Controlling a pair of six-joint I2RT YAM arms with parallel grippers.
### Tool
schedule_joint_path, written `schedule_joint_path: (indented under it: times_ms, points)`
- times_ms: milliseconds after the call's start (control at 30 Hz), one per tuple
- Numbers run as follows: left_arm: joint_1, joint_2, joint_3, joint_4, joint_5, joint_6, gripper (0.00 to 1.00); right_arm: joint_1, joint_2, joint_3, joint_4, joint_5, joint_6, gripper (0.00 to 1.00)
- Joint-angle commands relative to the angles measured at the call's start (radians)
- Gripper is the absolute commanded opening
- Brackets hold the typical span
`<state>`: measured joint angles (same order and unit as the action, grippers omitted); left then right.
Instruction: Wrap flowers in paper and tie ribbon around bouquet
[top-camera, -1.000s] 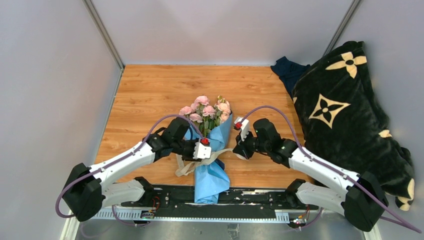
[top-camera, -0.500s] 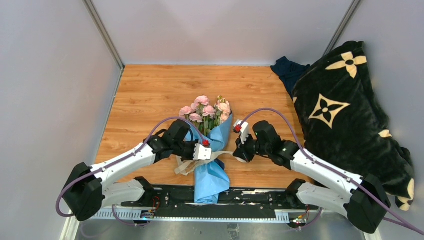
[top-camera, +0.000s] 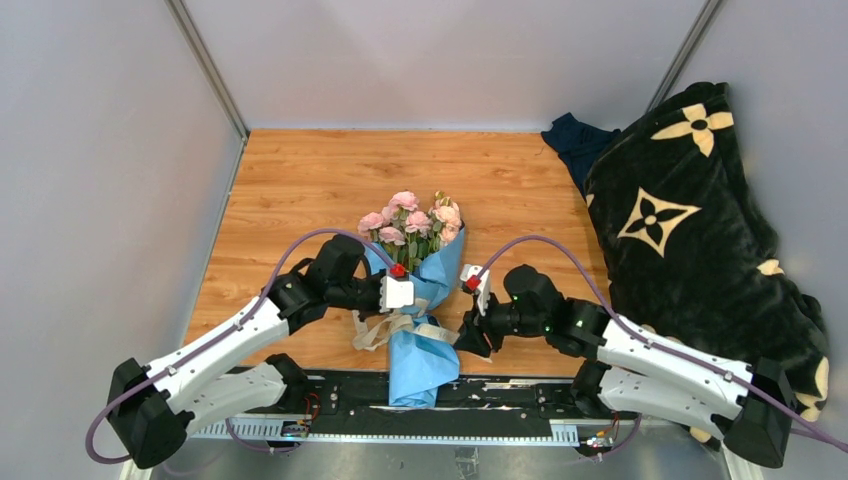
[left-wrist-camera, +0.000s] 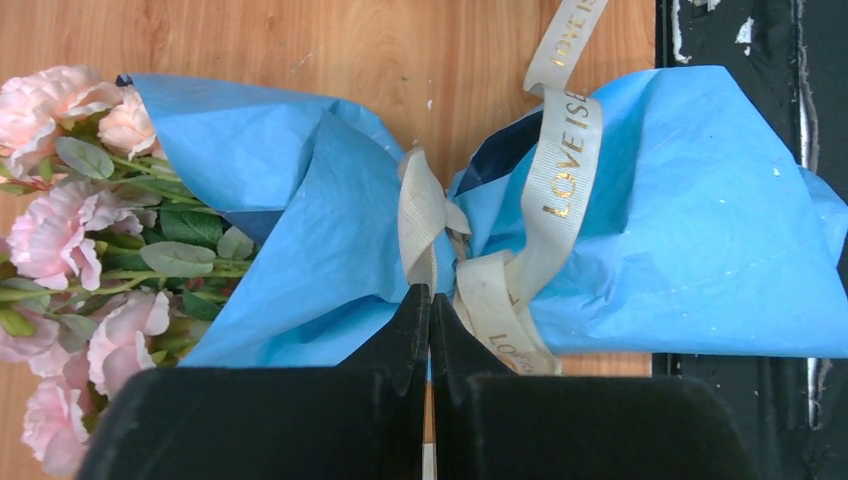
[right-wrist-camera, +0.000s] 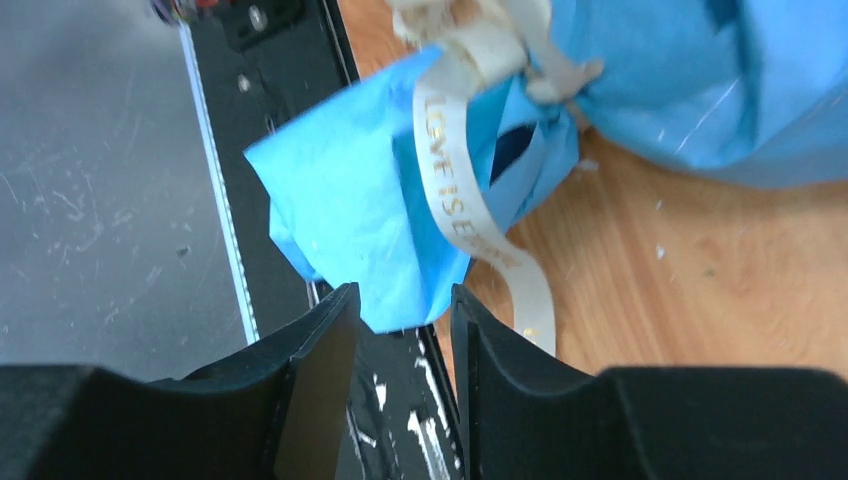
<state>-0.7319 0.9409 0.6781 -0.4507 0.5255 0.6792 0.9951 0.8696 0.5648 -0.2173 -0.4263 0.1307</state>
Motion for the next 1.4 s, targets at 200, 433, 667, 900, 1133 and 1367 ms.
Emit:
schedule_joint_path:
  times_ms: [200,433,667,900,1133,1367]
  points:
    - [-0.011,-0.04,-0.048,-0.016,0.126,0.038,0.0,-0.117,0.17,0.197,0.278,-0.046,-0.098,0.31]
    - [-0.055,-0.031,-0.091,-0.055,0.171,0.203,0.0,-0.167,0.495,0.48,0.05,-0.169,-0.125,0.21]
    - [-0.127,0.012,-0.105,0.014,0.137,0.233,0.0,-0.154,0.601,0.526,-0.01,-0.23,-0.074,0.2]
    - [-0.179,0.056,-0.073,-0.012,0.101,0.244,0.02,-0.104,0.661,0.521,-0.071,-0.245,-0.052,0.19]
    - [-0.194,0.08,-0.046,-0.113,0.108,0.337,0.2,-0.062,0.681,0.514,-0.126,-0.202,-0.055,0.21]
    - [-0.196,0.086,0.011,-0.284,0.072,0.481,0.35,-0.031,0.714,0.511,-0.131,-0.151,-0.038,0.21]
